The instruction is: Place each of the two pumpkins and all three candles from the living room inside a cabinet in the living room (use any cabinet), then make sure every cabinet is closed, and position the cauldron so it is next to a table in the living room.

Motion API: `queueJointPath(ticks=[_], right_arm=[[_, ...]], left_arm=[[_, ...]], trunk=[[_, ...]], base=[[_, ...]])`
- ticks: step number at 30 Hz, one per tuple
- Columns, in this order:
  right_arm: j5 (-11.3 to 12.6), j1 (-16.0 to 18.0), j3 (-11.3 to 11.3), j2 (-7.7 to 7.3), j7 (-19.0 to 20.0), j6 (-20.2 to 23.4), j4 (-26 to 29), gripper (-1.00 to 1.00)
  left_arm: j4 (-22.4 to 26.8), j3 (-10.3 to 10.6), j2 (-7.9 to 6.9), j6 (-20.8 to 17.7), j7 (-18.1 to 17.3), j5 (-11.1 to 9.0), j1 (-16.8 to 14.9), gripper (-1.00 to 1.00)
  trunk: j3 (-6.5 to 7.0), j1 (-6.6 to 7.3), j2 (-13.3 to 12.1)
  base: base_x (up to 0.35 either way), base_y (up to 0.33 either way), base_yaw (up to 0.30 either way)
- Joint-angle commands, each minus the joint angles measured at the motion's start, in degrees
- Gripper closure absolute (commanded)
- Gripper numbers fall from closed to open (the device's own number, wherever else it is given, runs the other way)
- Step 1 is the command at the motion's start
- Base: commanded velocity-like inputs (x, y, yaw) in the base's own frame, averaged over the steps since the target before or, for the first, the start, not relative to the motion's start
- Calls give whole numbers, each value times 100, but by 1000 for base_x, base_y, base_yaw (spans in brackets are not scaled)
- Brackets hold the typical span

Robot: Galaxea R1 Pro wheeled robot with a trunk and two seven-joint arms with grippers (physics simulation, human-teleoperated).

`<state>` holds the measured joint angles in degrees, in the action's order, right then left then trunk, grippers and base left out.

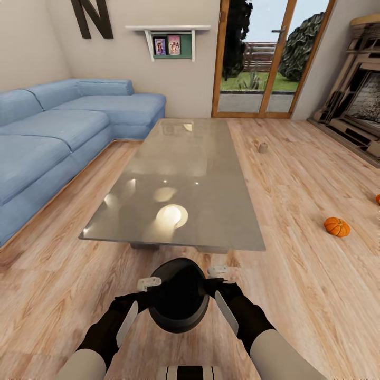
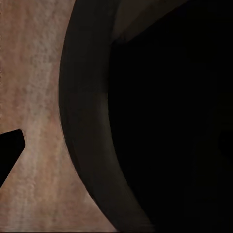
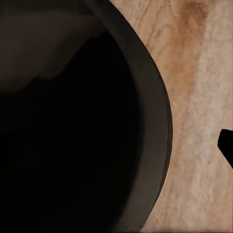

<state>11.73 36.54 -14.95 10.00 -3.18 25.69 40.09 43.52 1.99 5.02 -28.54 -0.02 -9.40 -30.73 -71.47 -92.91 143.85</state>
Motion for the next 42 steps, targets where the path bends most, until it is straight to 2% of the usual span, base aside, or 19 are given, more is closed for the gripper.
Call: queueJointPath(ticks=[1,19,32,42], right_arm=[[49,2,-8,0,-33,23,7,-100],[49,1,-8,0,-33,23,7,-100],[49,1,-8,0,-33,23,7,-100],[49,-1,-8,0,-33,23,7,-100]], left_arm=[[7,3,-1,-29,5,-42,0,-100],[9,-2,-1,-29,3,-44,-1,-100],[7,3,1,-29,2,-44,-2,-100],[7,4,-1,-29,2,-39,-2,-100]], trunk=[[-4,3,2],[40,8,-1],[328,41,-18],[328,41,-18]], base=[[-95,21,0],[-11,2,0],[0,0,0],[-15,0,0]])
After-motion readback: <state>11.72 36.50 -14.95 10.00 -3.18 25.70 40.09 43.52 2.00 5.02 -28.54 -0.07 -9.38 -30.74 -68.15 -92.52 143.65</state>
